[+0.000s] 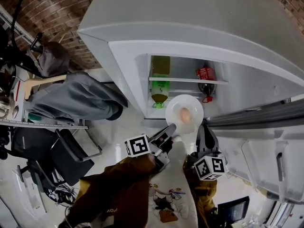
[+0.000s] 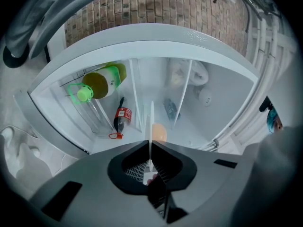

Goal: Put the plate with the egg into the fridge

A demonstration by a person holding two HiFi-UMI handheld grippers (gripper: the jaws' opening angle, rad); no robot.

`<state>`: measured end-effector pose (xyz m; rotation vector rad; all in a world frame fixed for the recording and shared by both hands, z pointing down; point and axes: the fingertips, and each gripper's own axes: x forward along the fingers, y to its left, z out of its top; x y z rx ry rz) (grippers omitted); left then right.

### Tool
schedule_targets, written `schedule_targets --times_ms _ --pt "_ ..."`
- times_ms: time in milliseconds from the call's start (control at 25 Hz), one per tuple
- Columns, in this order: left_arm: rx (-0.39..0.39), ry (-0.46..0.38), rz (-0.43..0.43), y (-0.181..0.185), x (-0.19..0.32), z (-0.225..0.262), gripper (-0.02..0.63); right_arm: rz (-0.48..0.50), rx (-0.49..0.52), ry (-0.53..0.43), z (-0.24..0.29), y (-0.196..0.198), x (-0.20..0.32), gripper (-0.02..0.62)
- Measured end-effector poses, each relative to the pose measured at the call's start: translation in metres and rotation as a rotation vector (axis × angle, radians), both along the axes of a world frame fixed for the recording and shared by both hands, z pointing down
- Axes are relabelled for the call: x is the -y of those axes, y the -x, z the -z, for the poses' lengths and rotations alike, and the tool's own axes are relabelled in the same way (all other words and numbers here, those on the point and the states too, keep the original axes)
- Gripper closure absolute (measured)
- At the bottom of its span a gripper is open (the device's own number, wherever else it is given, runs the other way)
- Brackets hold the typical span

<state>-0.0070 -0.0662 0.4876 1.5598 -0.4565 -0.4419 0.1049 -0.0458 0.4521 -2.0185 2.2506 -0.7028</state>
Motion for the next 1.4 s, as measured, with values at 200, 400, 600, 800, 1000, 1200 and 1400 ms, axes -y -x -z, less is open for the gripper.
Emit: schedule_targets --times_ms 200,400,600,800,1000,1200,1400 --pt "0.038 -0.016 0.009 0.004 0.004 -0.004 0.586 -0.029 0.006 0.016 -0.004 -0.003 -0.004 0.589" --pt "-0.01 0.022 0.042 -0.004 0.008 -0.002 0.586 -0.006 0.018 0.024 -0.007 0.002 -0.002 0.589" --pt "0.028 0.036 0.063 -0.006 0.015 -0.011 0.586 -0.002 0.034 0.018 -0.005 -0.001 0.002 0.589" --pt "-0.051 0.032 0.13 -0.013 0.029 -0.002 0.586 0.011 0.04 0.017 -0.006 -0.004 0.003 0.589" --pt "-0.075 0.041 0.188 -0.014 0.037 -0.001 0.586 0.032 0.047 0.015 -0.007 -0.002 0.006 0.589" --pt "-0.068 0.042 0.252 -0.009 0.05 -0.001 0.586 0.041 0.049 0.004 -0.004 -0.007 0.009 0.589" --pt "-0.067 0.057 0.32 0.0 0.061 -0.001 0.584 0.038 0.054 0.006 -0.004 -0.012 0.007 0.589"
